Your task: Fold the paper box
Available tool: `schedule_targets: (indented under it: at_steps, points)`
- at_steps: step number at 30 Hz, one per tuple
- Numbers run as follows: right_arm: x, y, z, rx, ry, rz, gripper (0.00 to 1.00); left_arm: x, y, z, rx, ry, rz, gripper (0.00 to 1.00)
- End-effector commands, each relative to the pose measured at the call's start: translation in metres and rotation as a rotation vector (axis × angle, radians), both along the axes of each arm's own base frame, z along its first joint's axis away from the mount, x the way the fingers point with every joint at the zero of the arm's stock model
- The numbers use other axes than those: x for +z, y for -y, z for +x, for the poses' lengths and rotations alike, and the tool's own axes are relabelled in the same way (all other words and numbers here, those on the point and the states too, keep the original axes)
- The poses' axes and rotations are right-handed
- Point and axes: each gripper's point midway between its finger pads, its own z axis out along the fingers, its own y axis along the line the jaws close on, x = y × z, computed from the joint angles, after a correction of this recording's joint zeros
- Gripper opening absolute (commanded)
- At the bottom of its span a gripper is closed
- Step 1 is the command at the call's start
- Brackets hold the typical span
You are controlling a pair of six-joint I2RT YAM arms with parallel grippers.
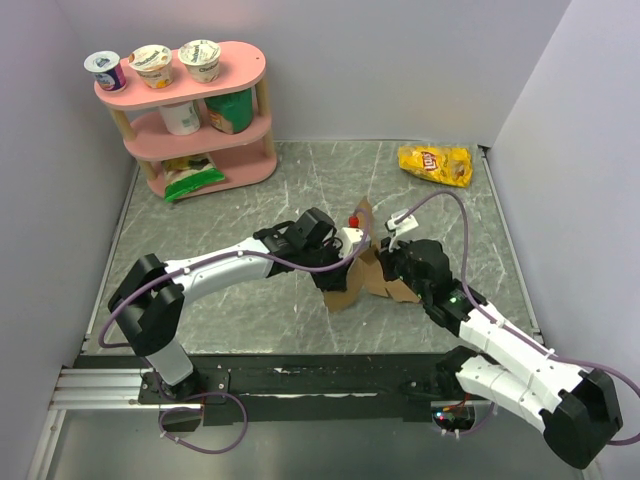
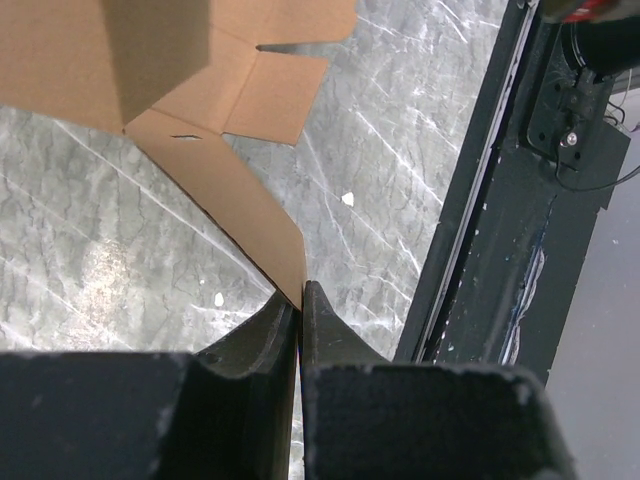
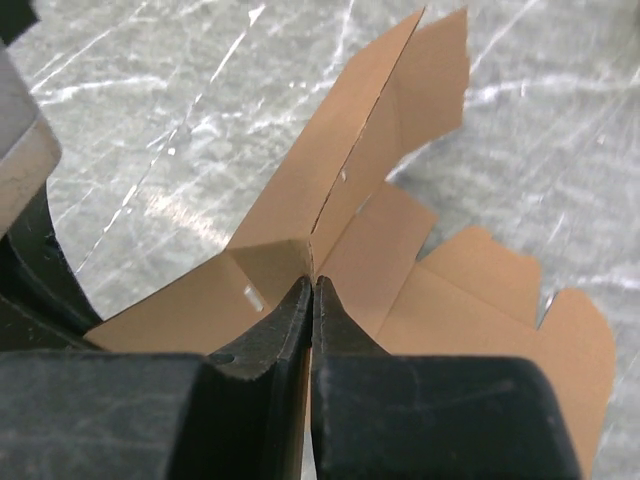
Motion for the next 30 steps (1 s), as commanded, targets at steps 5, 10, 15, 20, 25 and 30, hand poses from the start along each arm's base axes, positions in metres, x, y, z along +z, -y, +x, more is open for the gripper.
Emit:
schedule_targets:
  at_steps: [5, 10, 15, 20, 25, 30]
  points:
    - [0.078, -0.003, 0.030, -0.008, 0.367, 0.070, 0.12, -0.006, -0.009, -0.031, -0.092, -0.124, 0.021, 0.10]
    - [0.076, -0.007, 0.031, 0.002, 0.316, 0.066, 0.47, -0.008, -0.015, -0.010, -0.008, -0.104, 0.038, 0.10]
    - [0.082, 0.006, 0.009, -0.030, 0.290, 0.145, 0.85, -0.004, -0.042, 0.033, 0.177, -0.075, 0.058, 0.10]
    - [0.090, 0.027, -0.012, -0.120, 0.217, 0.235, 0.99, 0.016, -0.046, 0.013, 0.037, -0.043, -0.015, 0.13]
    - [0.127, 0.009, -0.034, 0.096, 0.277, 0.184, 1.00, 0.034, -0.051, -0.020, -0.153, -0.055, -0.077, 0.16]
    - [0.135, -0.020, -0.036, 0.357, 0.280, -0.002, 0.99, 0.053, -0.068, -0.024, -0.190, -0.072, -0.068, 0.16]
